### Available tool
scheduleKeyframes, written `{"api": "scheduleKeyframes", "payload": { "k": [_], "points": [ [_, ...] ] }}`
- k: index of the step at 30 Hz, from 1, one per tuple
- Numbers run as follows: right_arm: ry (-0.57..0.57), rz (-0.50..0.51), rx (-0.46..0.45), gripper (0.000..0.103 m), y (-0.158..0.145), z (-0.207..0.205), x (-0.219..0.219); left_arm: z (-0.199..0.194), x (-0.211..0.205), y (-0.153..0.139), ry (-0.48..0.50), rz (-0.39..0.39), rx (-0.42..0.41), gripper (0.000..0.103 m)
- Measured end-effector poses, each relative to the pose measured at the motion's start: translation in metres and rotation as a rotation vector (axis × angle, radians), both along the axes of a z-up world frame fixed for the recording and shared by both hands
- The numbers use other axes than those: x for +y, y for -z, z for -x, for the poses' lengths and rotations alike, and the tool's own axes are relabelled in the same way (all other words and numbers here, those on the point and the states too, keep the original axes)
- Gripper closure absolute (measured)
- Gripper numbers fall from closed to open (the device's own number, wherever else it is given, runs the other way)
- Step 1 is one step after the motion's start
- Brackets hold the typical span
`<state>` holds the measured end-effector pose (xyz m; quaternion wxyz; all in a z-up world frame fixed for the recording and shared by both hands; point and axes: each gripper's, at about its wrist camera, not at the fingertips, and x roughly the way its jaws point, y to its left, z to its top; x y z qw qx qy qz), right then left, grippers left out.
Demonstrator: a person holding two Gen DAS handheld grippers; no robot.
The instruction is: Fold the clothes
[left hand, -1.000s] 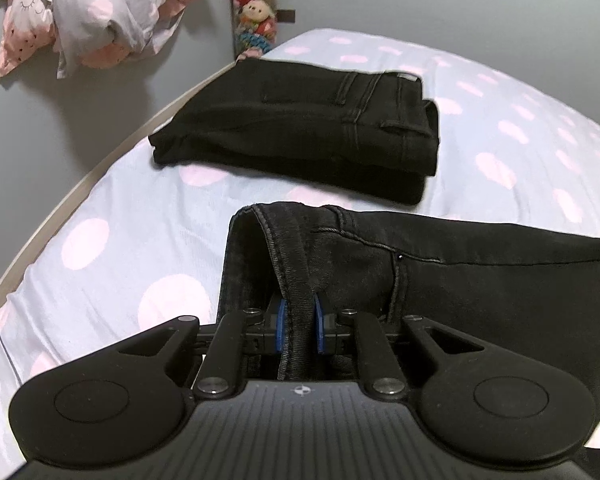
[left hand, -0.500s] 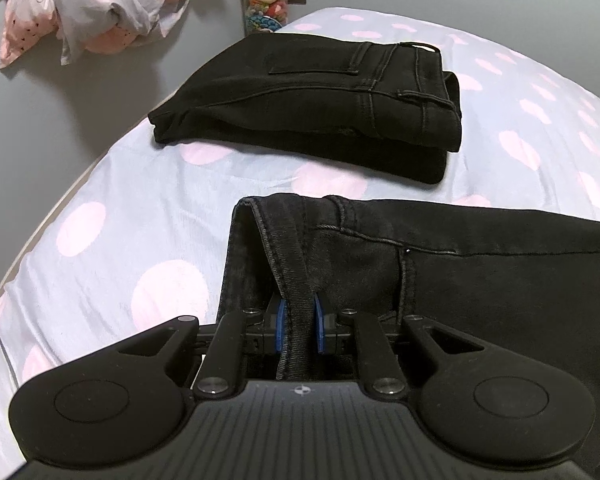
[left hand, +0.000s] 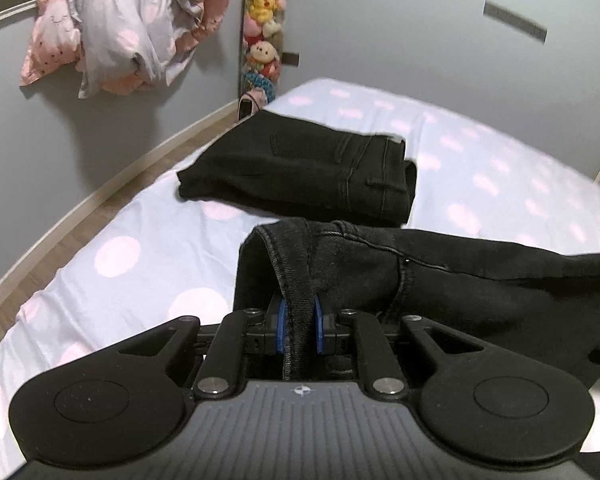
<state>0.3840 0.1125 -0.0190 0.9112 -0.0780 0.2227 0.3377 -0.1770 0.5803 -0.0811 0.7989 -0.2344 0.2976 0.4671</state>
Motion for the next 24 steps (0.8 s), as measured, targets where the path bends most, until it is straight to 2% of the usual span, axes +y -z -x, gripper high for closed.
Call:
{"api": "scheduleKeyframes", "payload": {
  "k": [2, 5, 9, 12, 14, 21, 24],
  "points": [
    [0.021, -0.004, -0.029, 0.095, -0.017, 0.015, -0.019, 0.017, -0.005, -0.009, -0.002, 0.016, -0.040, 0.087],
    [0.057, 0.025, -0.005, 0.095, -0.016, 0.012, -0.031, 0.025, 0.001, -0.008, -0.004, 0.030, -0.035, 0.087],
    [0.155, 0.125, 0.087, 0.095, 0.032, -0.019, -0.003, 0.005, 0.020, 0.011, 0.010, 0.049, 0.020, 0.087],
    [0.214, 0.181, 0.123, 0.095, 0.083, -0.048, 0.032, -0.019, 0.030, 0.026, 0.033, 0.027, 0.073, 0.087],
    [0.235, 0.194, 0.124, 0.095, 0.106, -0.066, 0.052, -0.035, 0.039, 0.033, 0.041, 0.009, 0.104, 0.087],
    [0.257, 0.229, 0.086, 0.095, 0.147, -0.122, 0.130, -0.068, 0.075, 0.060, 0.029, 0.005, 0.157, 0.087],
    [0.258, 0.276, 0.080, 0.095, 0.168, -0.136, 0.151, -0.079, 0.088, 0.084, 0.013, 0.028, 0.185, 0.086]
  ]
}}
